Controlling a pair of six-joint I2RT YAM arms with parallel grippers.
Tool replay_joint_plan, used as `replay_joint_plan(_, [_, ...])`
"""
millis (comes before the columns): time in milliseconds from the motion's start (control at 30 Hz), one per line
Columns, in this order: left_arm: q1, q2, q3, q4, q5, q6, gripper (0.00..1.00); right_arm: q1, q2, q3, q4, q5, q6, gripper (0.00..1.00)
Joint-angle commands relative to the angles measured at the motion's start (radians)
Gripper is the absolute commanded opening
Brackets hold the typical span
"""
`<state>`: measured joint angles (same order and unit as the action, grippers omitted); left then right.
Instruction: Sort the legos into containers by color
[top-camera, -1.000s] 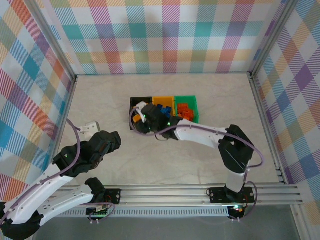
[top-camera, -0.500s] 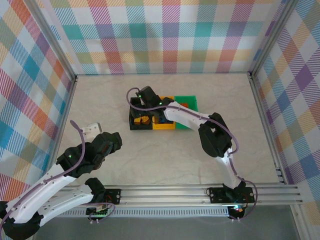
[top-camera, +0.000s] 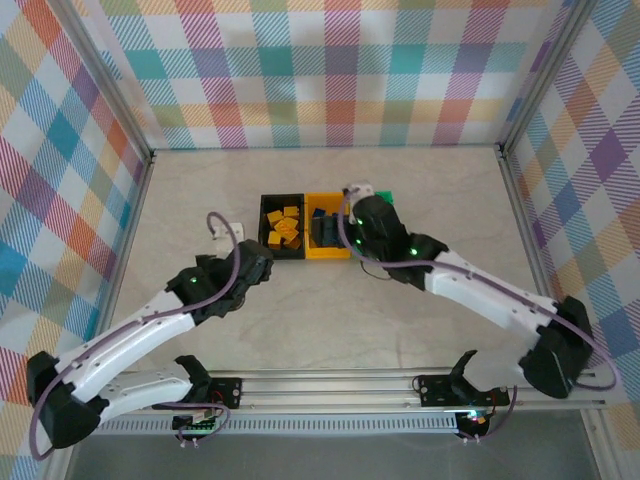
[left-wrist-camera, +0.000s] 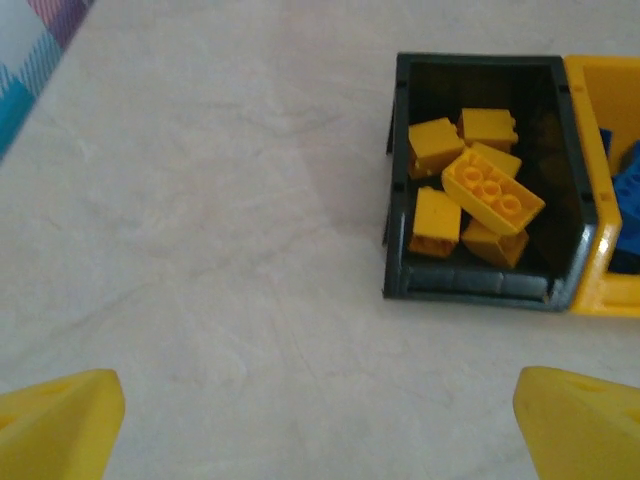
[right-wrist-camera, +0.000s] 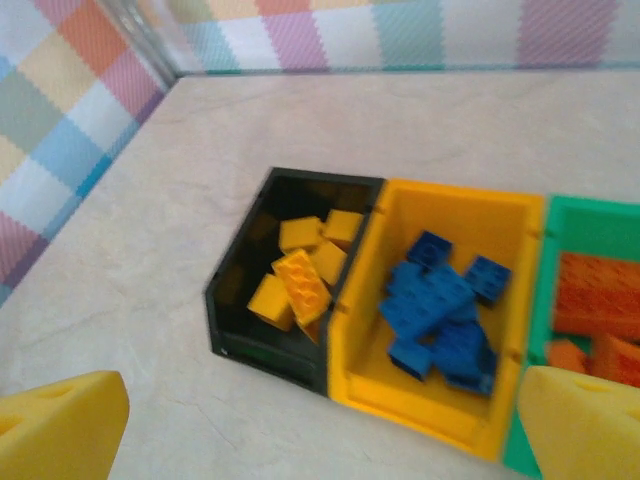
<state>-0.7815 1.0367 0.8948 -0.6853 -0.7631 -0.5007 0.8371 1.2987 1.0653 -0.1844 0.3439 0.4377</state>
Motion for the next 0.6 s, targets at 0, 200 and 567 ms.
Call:
replay_joint_plan(0, [0.072,0.071,0.029,0.271,-0.097,0.235,1.00,0.003,-0.064,-0.108,-0.054,0.165,0.101,1.00])
replay_joint_plan(200, [0.339,0.274,0.013,0.498,-0.035,0.370,1.00,-0.001,-0.190,-0.241,-0.069,0.256,0.071,1.00])
replay_joint_plan(567, [0.544,0.486,-0.309,1.180,0.182,0.542,1.00,-0.027,-0.274,-0.309,-0.104,0.407,0.030,1.00])
